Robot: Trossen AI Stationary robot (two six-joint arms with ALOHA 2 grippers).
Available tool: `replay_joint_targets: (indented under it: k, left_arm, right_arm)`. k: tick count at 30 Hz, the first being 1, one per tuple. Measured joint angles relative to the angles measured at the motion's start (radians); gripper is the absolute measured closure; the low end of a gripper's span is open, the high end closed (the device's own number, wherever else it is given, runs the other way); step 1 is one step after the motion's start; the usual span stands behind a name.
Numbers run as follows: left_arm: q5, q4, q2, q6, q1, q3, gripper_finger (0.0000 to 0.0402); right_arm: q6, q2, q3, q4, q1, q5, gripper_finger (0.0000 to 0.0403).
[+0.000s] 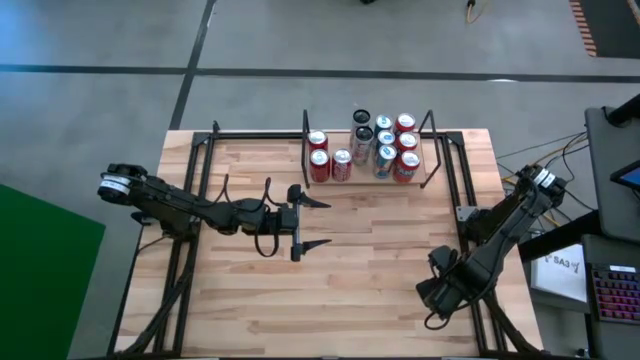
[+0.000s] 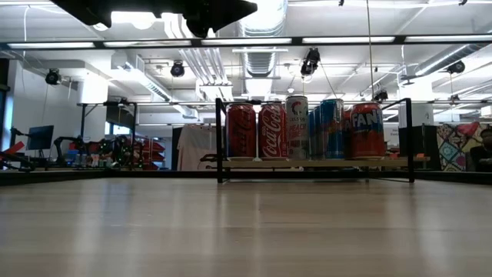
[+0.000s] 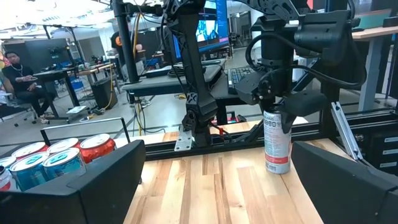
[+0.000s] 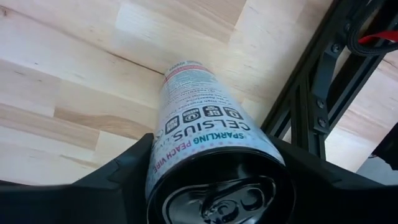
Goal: Place canned beverage on shelf
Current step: Put the white and pink soda can on the shelf
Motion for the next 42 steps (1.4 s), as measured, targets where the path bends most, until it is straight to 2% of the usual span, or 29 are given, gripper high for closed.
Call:
replay_joint_targets:
  k: [12,18,25,29,36,42]
  left_arm:
    - [0.000,0.000,0.000,0.000,-0.002,-0.001,0.0012]
    - [0.000,0.000,0.000,0.000,-0.007,-0.002,0.0012]
    - [0.000,-0.005,-0.031,0.014,-0.038,-0.003,0.0012]
    - [-0.003,-0.076,-0.045,0.029,-0.040,-0.003,0.0012]
    - [-0.098,-0.168,-0.047,0.026,-0.040,-0.003,0.0012]
    - [-0.113,-0.221,-0.082,0.029,-0.040,-0.004,0.0012]
  right_arm:
    - [-0.002,-0.047,0.016,-0.042,-0.013,-0.005,0.0160]
    - [-0.074,-0.061,0.050,-0.056,-0.058,0.027,0.0160]
    - [-0.239,-0.061,0.108,-0.054,-0.166,0.125,0.0159]
    - [-0.368,-0.061,0.140,-0.054,-0.251,0.168,0.0159]
    - [-0.615,-0.052,0.187,-0.052,-0.414,0.187,0.0159]
    - [-0.779,-0.045,0.219,-0.051,-0.531,0.187,0.0159]
